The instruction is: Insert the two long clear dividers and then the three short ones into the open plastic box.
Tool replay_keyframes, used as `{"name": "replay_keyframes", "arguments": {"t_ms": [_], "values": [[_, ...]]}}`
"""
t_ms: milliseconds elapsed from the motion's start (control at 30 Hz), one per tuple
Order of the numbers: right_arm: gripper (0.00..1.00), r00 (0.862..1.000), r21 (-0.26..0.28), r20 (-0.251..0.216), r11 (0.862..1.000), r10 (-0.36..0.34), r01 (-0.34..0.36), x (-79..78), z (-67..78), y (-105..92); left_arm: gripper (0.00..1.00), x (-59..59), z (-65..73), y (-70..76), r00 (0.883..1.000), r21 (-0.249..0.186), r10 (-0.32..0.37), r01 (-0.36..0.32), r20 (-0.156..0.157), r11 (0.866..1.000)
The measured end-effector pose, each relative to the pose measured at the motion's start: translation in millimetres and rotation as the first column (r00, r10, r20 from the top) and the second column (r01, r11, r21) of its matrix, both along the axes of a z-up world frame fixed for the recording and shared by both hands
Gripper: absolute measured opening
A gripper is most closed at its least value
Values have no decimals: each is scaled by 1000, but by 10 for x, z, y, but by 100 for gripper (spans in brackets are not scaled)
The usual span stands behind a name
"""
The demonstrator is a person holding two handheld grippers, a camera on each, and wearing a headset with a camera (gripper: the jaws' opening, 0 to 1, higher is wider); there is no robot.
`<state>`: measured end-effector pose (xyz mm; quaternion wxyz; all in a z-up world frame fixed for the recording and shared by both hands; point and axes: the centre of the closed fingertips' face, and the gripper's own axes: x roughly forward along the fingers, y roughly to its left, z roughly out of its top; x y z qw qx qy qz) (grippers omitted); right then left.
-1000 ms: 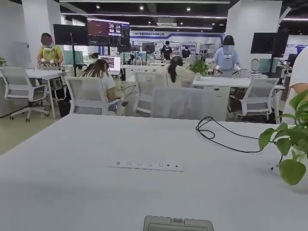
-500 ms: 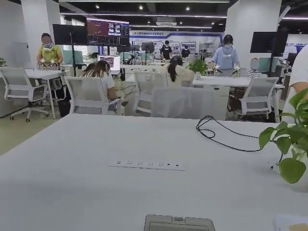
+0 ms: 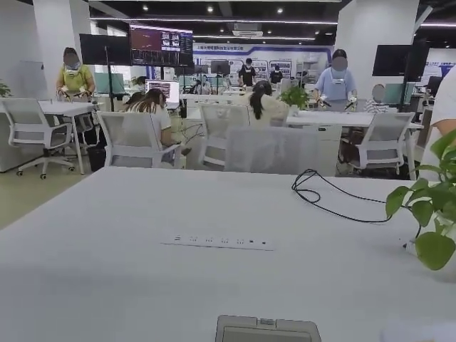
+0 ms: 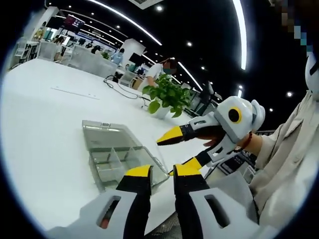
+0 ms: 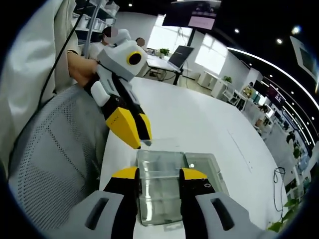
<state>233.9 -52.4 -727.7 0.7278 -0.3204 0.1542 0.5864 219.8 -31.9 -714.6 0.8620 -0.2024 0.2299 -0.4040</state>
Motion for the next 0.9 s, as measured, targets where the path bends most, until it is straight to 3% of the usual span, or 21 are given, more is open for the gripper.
{"name": "replay_keyframes", "arguments": {"t_ms": [133,300,333,433,533,600,700,900], "values": [[32,1000,9,9,1000,8,-8,-18,26,35,5,-18,25,-31,1000,-37,-3,2,-15,999],[32,1000,15,21,1000,11,-11,-17,49,71,0,-10,16,-34,1000,-41,4,-5,-23,999],[32,999,10,33,1000,10,-10,-7,49,74,0,0,6,-28,998,-69,16,-20,-55,997],[32,999,2,43,1000,7,-7,6,45,78,0,28,-19,-7,995,-94,31,-40,-90,995],[32,997,-38,82,999,15,-12,17,16,75,0,35,-57,-10,983,-135,53,-78,-176,988],[32,996,-44,93,999,13,-9,23,6,82,0,42,-71,-5,986,-123,56,-76,-160,989],[32,992,-62,122,998,12,-5,53,3,75,0,78,-97,-4,972,-158,73,-110,-221,981],[33,990,-50,140,999,4,3,86,41,73,0,100,-49,-3,978,-141,71,-100,-198,985]]}}
